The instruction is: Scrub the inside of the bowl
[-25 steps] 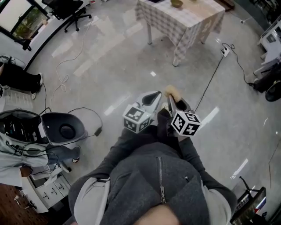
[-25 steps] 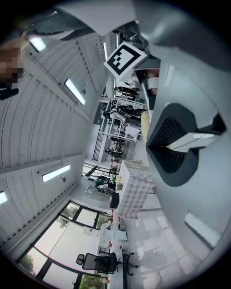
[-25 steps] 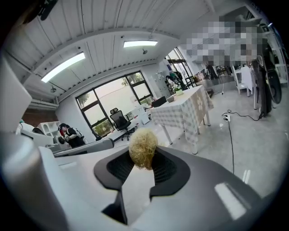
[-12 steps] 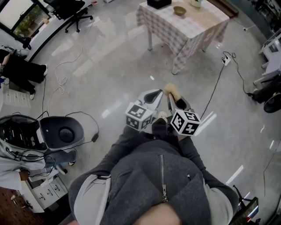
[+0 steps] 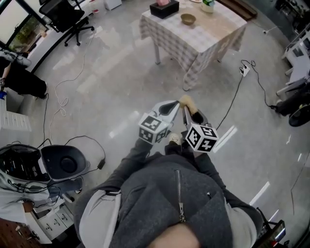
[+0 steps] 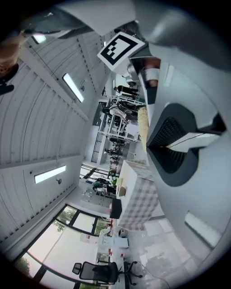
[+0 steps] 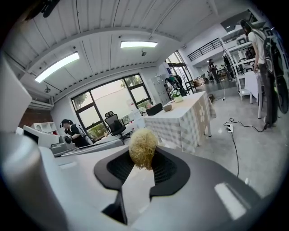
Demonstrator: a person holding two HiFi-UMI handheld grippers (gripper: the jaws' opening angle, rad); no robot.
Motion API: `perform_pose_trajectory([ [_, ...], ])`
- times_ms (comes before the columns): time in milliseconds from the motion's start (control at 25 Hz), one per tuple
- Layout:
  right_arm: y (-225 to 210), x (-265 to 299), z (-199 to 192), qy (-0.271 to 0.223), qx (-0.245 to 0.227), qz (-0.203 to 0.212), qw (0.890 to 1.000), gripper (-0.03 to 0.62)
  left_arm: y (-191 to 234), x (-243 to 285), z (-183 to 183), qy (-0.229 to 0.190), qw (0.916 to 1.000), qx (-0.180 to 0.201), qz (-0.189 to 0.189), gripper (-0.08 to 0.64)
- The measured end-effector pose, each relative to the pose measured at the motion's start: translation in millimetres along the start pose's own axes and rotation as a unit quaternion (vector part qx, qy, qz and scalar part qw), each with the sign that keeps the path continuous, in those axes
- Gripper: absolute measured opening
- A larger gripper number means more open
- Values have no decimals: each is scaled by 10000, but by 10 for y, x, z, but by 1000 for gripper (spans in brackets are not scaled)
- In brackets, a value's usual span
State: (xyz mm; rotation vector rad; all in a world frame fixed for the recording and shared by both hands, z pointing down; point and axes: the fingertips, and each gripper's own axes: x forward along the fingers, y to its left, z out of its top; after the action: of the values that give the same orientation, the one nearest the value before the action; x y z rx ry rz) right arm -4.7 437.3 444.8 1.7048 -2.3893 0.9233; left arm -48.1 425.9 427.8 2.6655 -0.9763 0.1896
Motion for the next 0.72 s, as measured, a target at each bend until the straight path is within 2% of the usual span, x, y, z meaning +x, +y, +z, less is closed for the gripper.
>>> perform_pose_trajectory([
  [200,-309,131,177,-82,132,-141,9998,106,61,327,21,31,9999,-125,-62,9],
  [600,-809,446,575,-279,132,-163,9994,106,246,875,177,-156,9996,-127,182,9],
  [720,-883,531,587,-215,145,-126,9996,106,284,962,172,-146,9995,-145,242,9],
])
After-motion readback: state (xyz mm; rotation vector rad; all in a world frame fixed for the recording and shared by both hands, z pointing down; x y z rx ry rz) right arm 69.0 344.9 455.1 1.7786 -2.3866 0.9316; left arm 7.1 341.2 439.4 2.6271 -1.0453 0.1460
